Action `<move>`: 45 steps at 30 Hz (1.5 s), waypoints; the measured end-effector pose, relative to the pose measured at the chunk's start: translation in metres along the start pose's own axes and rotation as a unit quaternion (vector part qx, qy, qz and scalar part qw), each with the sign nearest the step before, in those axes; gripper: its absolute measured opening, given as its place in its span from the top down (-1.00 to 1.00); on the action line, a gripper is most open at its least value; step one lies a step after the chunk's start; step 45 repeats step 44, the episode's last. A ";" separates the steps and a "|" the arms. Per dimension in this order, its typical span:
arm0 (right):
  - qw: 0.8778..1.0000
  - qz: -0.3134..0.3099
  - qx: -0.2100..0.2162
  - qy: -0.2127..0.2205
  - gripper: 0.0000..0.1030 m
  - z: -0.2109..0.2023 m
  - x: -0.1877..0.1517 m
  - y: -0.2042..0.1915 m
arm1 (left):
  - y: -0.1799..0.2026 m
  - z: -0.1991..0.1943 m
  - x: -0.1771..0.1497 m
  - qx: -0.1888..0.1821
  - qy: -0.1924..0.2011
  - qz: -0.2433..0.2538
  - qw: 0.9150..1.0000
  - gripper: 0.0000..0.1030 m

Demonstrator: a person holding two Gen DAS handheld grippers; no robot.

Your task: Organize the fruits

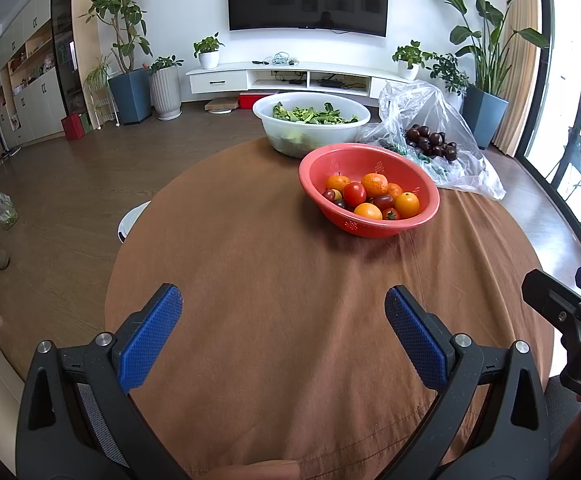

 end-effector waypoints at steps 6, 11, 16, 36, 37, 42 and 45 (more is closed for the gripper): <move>1.000 0.000 0.000 -0.001 -1.00 0.001 -0.003 -0.001 | -0.001 -0.001 0.000 -0.001 -0.001 0.000 1.000 -0.99; 1.000 0.000 0.000 -0.002 -1.00 0.000 -0.002 0.000 | 0.000 0.000 0.000 -0.001 0.000 0.000 1.000 -0.99; 1.000 0.000 0.000 -0.002 -1.00 0.000 -0.002 0.000 | 0.000 -0.001 0.000 -0.001 -0.001 -0.001 1.000 -0.99; 1.000 0.000 0.000 -0.004 -1.00 -0.001 -0.002 -0.001 | 0.000 -0.001 0.000 -0.001 0.000 -0.001 1.000 -0.99; 1.000 0.000 0.000 -0.004 -1.00 0.000 -0.004 -0.001 | -0.001 -0.004 0.000 -0.001 0.003 -0.002 1.000 -0.99; 1.000 0.001 -0.001 -0.008 -1.00 0.001 -0.017 -0.002 | 0.007 -0.002 -0.002 -0.002 0.016 -0.002 1.000 -1.00; 1.000 0.003 -0.001 -0.010 -1.00 0.002 -0.018 -0.001 | 0.010 0.000 -0.003 -0.005 0.017 0.000 1.000 -0.99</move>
Point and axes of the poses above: each gripper's, at about its wrist camera, not at the fingertips, and z roughly the way its jaws point, y to its right, x to its top, the point moved 6 cm from there along z, roughly the way its jaws point, and after that the axes turned 5 degrees about -z, right-handed, at the moved point
